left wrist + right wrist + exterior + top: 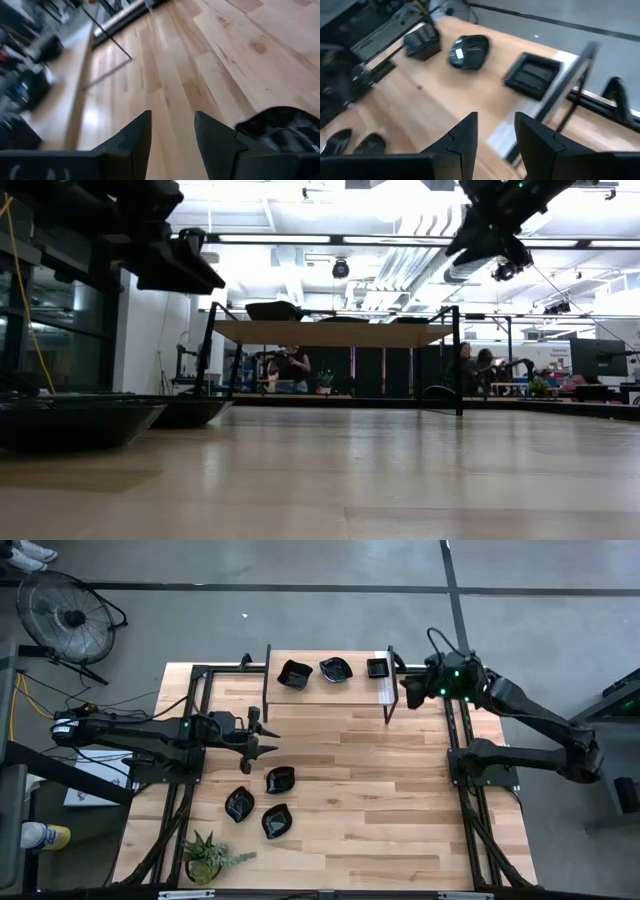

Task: Pick & Place Mini shaped plates
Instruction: Stack the black leaf shaped plate on top of the black leaf shaped plate on the shelf

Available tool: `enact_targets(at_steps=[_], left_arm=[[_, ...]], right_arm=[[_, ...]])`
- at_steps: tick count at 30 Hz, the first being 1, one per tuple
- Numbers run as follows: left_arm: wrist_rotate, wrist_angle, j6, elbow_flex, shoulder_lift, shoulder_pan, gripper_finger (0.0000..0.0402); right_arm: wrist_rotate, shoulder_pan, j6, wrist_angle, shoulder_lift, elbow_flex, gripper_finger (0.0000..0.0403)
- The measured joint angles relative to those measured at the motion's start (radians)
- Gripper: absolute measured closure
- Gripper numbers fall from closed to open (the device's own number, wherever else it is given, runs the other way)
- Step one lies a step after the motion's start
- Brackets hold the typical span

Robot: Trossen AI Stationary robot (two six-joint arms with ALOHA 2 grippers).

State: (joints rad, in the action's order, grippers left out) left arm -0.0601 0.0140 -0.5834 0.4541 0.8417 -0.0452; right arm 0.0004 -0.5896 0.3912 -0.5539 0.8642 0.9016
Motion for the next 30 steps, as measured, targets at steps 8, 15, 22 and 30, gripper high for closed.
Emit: enact_targets(at_steps=[8, 15, 22, 30], left_arm=[[-0.008, 0.098, 0.202, 0.0, 0.0, 0.033, 0.0257], [-0.074, 0.134, 0.357, 0.0, 0.0, 0.154, 0.0257], [-0.181, 0.194, 0.524, 0.0, 0.006, 0.275, 0.0257], [-0.187, 0.211, 0.544, 0.0, 0.076, 0.403, 0.0257]], right_arm=[[0.235, 0.312, 0.02, -0.006, 0.0, 0.0, 0.0279], [0.514, 0.548, 0.061, -0.022, 0.016, 0.0, 0.0279], [0.647, 0.699, 0.106, -0.045, 0.102, 0.0, 0.0279], [0.706, 0.819, 0.106, -0.033, 0.243, 0.0, 0.0279]])
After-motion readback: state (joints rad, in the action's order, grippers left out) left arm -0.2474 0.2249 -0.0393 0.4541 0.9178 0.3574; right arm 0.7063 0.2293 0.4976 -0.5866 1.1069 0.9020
